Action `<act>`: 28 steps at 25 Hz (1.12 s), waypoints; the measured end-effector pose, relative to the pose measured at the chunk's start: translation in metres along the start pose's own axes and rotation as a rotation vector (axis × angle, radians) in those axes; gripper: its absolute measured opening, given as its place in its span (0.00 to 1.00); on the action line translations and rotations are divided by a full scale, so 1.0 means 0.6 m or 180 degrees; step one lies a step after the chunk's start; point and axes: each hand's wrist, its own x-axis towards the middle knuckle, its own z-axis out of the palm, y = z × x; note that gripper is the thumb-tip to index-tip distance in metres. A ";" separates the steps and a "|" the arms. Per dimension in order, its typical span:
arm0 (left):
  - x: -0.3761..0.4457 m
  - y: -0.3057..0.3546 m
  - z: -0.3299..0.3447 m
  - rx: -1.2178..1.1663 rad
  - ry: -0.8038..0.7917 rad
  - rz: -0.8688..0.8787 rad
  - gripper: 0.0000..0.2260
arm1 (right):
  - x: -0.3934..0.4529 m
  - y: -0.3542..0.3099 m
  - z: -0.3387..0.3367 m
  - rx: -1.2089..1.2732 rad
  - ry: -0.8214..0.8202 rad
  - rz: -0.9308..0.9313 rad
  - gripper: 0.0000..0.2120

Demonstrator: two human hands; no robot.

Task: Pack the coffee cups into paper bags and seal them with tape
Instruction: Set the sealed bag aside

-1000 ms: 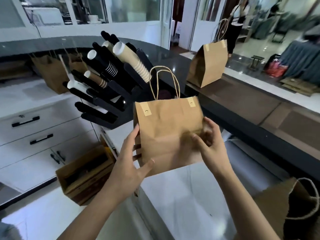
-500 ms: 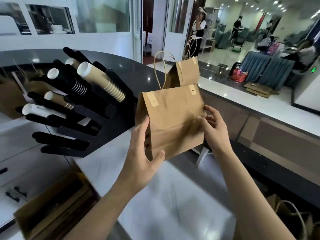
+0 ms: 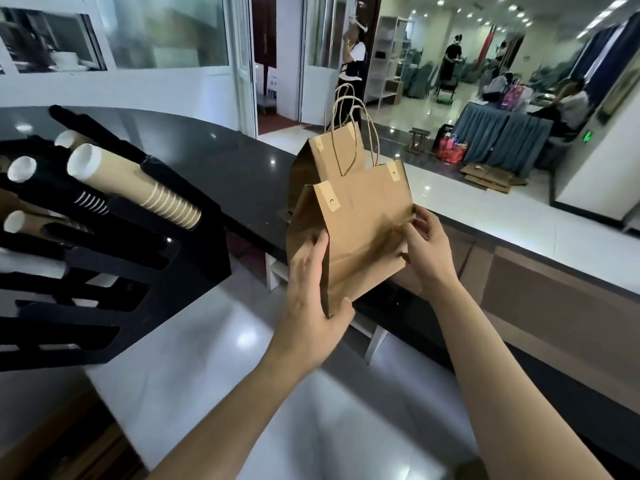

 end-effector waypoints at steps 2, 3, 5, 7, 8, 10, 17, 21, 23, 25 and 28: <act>0.025 -0.007 0.023 0.0066 -0.0010 -0.0007 0.43 | 0.030 0.011 -0.003 0.0069 0.0012 0.0092 0.27; 0.035 -0.010 0.032 0.0087 -0.0024 -0.0011 0.43 | 0.043 0.016 -0.003 0.0090 0.0024 0.0113 0.26; 0.056 -0.019 0.048 0.0118 -0.0070 -0.0026 0.43 | 0.069 0.023 -0.002 0.0128 0.0062 0.0145 0.25; 0.074 -0.030 0.064 0.0128 -0.0121 -0.0031 0.42 | 0.095 0.032 -0.001 0.0161 0.0097 0.0183 0.24; 0.081 -0.036 0.069 0.0110 -0.0149 -0.0040 0.42 | 0.105 0.035 0.000 0.0161 0.0096 0.0189 0.24; 0.094 -0.046 0.081 0.0074 -0.0218 -0.0061 0.42 | 0.125 0.042 0.003 0.0138 0.0097 0.0198 0.24; 0.144 -0.069 0.121 0.0076 -0.0249 -0.0070 0.42 | 0.182 0.064 0.015 -0.0143 -0.0070 0.0231 0.33; 0.172 -0.070 0.147 0.0098 -0.0353 -0.0057 0.43 | 0.197 0.069 0.023 -0.0257 -0.0094 0.0121 0.29; 0.186 -0.072 0.157 0.0101 -0.0400 -0.0082 0.43 | 0.199 0.074 0.026 -0.0215 -0.0091 0.0108 0.28; 0.201 -0.077 0.162 0.0053 -0.0447 -0.0139 0.42 | 0.198 0.077 0.029 -0.0163 -0.0118 0.0134 0.28; 0.221 -0.082 0.167 0.0052 -0.0522 -0.0165 0.42 | 0.198 0.079 0.034 -0.0085 -0.0151 0.0142 0.26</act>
